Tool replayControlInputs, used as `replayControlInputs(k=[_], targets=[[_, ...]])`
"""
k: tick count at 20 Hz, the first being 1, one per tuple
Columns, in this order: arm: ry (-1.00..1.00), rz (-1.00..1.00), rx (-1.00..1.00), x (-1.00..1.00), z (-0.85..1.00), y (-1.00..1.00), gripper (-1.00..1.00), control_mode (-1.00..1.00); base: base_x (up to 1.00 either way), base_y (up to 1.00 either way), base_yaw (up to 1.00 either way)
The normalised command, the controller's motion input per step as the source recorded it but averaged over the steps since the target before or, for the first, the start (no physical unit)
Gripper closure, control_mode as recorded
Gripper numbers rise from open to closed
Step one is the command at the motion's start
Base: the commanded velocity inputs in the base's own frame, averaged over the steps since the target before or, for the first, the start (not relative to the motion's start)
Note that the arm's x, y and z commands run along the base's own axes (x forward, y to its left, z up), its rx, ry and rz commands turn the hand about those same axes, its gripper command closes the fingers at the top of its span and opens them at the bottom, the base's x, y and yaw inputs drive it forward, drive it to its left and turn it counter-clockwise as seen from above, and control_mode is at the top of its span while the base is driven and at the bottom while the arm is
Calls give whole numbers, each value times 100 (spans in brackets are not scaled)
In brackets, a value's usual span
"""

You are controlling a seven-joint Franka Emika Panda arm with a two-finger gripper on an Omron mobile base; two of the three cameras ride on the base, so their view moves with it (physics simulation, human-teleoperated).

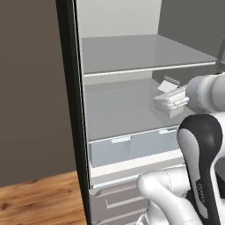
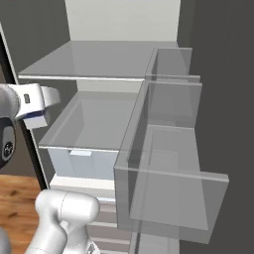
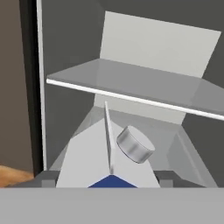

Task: Take a sugar cube from the saucer and place it inside the coffee. Then, grab milk from the fridge and place it next to the coffee on the counter to sweeten the coffee.

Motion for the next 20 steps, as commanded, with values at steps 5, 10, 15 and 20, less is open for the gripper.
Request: replayControlInputs(k=[5, 10, 15, 20], targets=[[10, -14, 0, -52, 0, -23, 100, -100, 0, 0, 0], [1, -9, 0, -21, 0, -24, 100, -100, 0, 0, 0], [0, -1, 0, -6, 0, -5, 100, 100, -47, -9, 0], [0, 0, 0, 0, 0, 0, 100, 100, -74, 21, 11]])
